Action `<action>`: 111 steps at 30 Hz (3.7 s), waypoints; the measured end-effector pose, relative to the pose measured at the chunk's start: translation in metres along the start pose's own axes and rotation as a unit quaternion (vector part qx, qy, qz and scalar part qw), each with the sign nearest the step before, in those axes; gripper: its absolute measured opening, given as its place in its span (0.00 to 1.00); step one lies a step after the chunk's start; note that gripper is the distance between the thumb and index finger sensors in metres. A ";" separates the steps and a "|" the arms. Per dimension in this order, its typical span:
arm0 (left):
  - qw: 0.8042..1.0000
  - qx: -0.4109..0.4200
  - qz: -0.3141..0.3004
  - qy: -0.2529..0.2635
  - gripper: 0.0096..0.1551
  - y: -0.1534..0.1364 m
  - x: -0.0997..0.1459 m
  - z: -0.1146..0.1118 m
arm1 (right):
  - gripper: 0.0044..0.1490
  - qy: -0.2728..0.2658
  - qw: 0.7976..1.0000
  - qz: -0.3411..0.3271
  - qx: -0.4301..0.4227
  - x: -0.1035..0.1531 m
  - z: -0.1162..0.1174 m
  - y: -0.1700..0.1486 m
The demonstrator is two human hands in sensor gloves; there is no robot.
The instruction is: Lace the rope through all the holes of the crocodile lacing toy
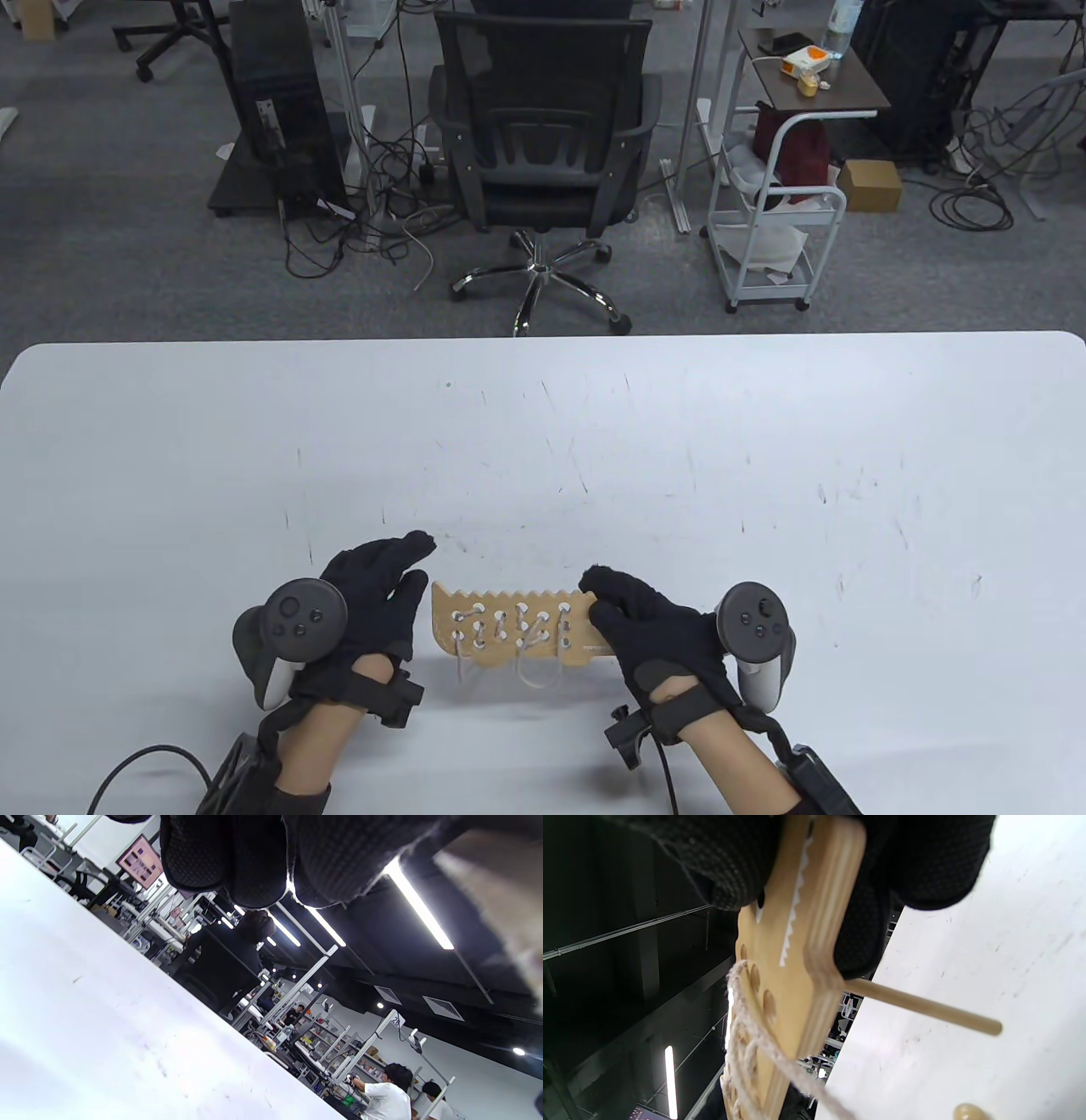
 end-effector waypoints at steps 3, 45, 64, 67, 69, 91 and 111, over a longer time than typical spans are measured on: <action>1.000 0.008 0.004 -0.024 0.29 -0.002 -0.002 -0.008 | 0.31 0.009 1.000 0.003 -0.022 -0.001 0.001 -0.001; 0.961 0.100 -0.123 -0.229 0.25 0.038 0.020 -0.078 | 0.31 0.127 0.980 0.032 -0.147 0.003 0.037 -0.007; 0.963 0.142 -0.090 -0.212 0.28 0.029 0.014 -0.069 | 0.31 0.097 0.983 0.038 -0.153 0.000 0.023 -0.008; 0.967 0.148 -0.079 -0.193 0.28 0.025 0.011 -0.064 | 0.31 0.087 0.983 0.040 -0.155 -0.002 0.018 -0.009; 0.968 0.154 -0.071 -0.186 0.28 0.022 0.010 -0.061 | 0.30 0.084 0.983 0.041 -0.158 -0.003 0.016 -0.010; 0.984 0.154 -0.022 -0.089 0.36 -0.006 -0.005 -0.025 | 0.31 0.058 0.983 0.049 -0.168 -0.006 0.001 -0.013; 0.987 0.145 0.073 0.002 0.28 -0.052 -0.024 -0.001 | 0.31 0.042 0.983 0.050 -0.173 -0.008 -0.009 -0.013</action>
Point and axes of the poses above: the tracker on the back of each hand, its own y axis roughly to the thumb side, its own x axis roughly from the fingertips to the wrist, z = x × y, the point moved 2 cm from there along -x, roughly from the wrist to the fingertips, and after that the axes turned 8 degrees about z, right-handed, at the moved point
